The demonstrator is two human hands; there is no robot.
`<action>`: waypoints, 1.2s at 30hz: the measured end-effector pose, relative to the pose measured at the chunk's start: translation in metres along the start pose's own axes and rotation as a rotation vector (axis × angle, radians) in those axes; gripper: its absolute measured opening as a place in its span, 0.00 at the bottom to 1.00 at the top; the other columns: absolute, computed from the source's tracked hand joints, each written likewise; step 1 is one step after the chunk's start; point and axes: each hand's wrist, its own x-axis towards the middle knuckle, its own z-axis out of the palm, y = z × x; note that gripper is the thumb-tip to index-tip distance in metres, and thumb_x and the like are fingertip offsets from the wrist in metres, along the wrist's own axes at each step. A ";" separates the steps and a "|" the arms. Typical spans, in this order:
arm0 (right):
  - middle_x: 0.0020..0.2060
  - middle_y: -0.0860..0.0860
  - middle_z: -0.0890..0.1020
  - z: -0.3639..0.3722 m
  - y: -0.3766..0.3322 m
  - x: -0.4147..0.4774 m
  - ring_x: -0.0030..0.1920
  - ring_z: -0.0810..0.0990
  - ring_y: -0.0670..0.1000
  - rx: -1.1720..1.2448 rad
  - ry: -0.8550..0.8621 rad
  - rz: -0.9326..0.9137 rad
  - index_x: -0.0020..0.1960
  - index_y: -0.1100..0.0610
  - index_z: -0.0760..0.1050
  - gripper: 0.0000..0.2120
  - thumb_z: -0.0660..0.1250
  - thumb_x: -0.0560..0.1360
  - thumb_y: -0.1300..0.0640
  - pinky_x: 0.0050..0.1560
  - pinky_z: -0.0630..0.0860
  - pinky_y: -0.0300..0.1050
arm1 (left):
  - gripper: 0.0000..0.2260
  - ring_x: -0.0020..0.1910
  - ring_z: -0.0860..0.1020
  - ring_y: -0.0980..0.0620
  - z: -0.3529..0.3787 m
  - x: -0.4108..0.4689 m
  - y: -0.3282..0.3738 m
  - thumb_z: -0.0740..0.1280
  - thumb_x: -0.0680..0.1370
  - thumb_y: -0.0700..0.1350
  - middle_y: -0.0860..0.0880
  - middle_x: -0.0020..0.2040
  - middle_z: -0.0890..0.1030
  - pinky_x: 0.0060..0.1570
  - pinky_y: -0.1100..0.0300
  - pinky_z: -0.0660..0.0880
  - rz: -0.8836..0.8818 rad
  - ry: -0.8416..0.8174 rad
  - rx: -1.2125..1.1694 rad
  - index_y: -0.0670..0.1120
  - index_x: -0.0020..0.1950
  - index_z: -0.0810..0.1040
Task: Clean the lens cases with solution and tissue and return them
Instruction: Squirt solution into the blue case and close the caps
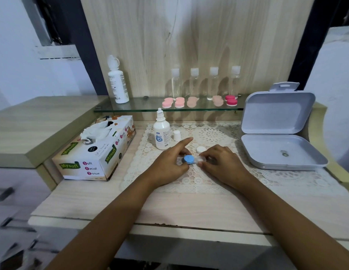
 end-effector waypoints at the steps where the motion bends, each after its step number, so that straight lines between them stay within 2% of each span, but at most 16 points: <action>1: 0.52 0.48 0.76 0.000 0.000 0.000 0.56 0.70 0.51 -0.002 -0.001 0.001 0.56 0.48 0.78 0.13 0.65 0.74 0.46 0.58 0.68 0.50 | 0.28 0.55 0.74 0.58 0.000 0.000 0.000 0.67 0.75 0.41 0.57 0.52 0.76 0.57 0.65 0.69 -0.003 0.009 0.008 0.54 0.72 0.62; 4: 0.52 0.48 0.76 0.000 0.000 0.000 0.56 0.71 0.51 0.004 0.000 0.001 0.56 0.48 0.78 0.13 0.65 0.74 0.45 0.59 0.68 0.51 | 0.26 0.56 0.73 0.56 0.002 0.001 -0.001 0.70 0.74 0.51 0.55 0.54 0.75 0.56 0.61 0.70 -0.024 0.059 0.145 0.50 0.70 0.67; 9: 0.53 0.48 0.76 -0.001 -0.002 -0.001 0.57 0.70 0.51 0.010 -0.002 0.001 0.56 0.48 0.78 0.13 0.65 0.75 0.45 0.59 0.68 0.51 | 0.12 0.50 0.74 0.57 0.004 0.004 -0.003 0.69 0.75 0.50 0.52 0.51 0.77 0.46 0.72 0.68 -0.028 0.086 0.193 0.45 0.54 0.78; 12: 0.54 0.48 0.76 -0.001 -0.002 -0.002 0.57 0.70 0.51 0.001 -0.010 -0.002 0.57 0.48 0.78 0.13 0.64 0.75 0.46 0.59 0.67 0.50 | 0.10 0.50 0.75 0.55 0.004 0.005 -0.003 0.69 0.75 0.47 0.50 0.50 0.79 0.53 0.62 0.73 0.006 0.071 0.166 0.44 0.53 0.80; 15: 0.54 0.48 0.76 -0.002 -0.002 -0.002 0.58 0.70 0.51 -0.009 -0.011 -0.005 0.58 0.48 0.77 0.13 0.64 0.75 0.46 0.59 0.67 0.49 | 0.09 0.50 0.75 0.53 0.004 0.005 -0.003 0.68 0.75 0.45 0.50 0.48 0.79 0.53 0.56 0.73 0.042 0.049 0.171 0.43 0.52 0.80; 22: 0.52 0.49 0.76 -0.001 -0.003 -0.002 0.57 0.71 0.50 0.020 0.010 0.011 0.58 0.49 0.76 0.14 0.65 0.74 0.47 0.59 0.68 0.49 | 0.10 0.51 0.74 0.56 0.004 0.002 -0.002 0.69 0.75 0.46 0.54 0.49 0.77 0.53 0.63 0.71 -0.005 0.073 0.140 0.45 0.54 0.80; 26: 0.53 0.50 0.74 -0.006 -0.003 0.000 0.53 0.73 0.47 0.217 0.065 0.062 0.62 0.52 0.74 0.14 0.63 0.77 0.55 0.50 0.65 0.36 | 0.09 0.50 0.74 0.57 0.004 0.001 -0.003 0.69 0.75 0.46 0.55 0.48 0.76 0.51 0.66 0.70 -0.006 0.083 0.136 0.46 0.54 0.80; 28: 0.58 0.51 0.73 -0.008 0.001 0.004 0.50 0.73 0.46 0.172 0.063 0.070 0.65 0.53 0.72 0.15 0.60 0.78 0.58 0.49 0.63 0.33 | 0.09 0.50 0.74 0.58 0.004 0.001 -0.003 0.68 0.75 0.47 0.54 0.49 0.76 0.50 0.68 0.69 -0.001 0.078 0.139 0.46 0.54 0.80; 32: 0.66 0.52 0.70 -0.012 0.008 0.012 0.62 0.71 0.50 0.015 0.016 0.022 0.67 0.54 0.71 0.19 0.59 0.77 0.63 0.53 0.60 0.30 | 0.09 0.49 0.73 0.58 0.004 0.002 -0.004 0.68 0.76 0.47 0.54 0.49 0.76 0.46 0.74 0.66 0.001 0.069 0.145 0.46 0.53 0.79; 36: 0.71 0.51 0.65 -0.015 0.002 0.019 0.68 0.68 0.52 -0.109 -0.062 -0.039 0.69 0.52 0.68 0.19 0.59 0.79 0.58 0.61 0.64 0.39 | 0.08 0.50 0.74 0.58 0.004 0.002 -0.005 0.68 0.75 0.47 0.54 0.49 0.77 0.48 0.70 0.68 0.008 0.067 0.147 0.46 0.53 0.79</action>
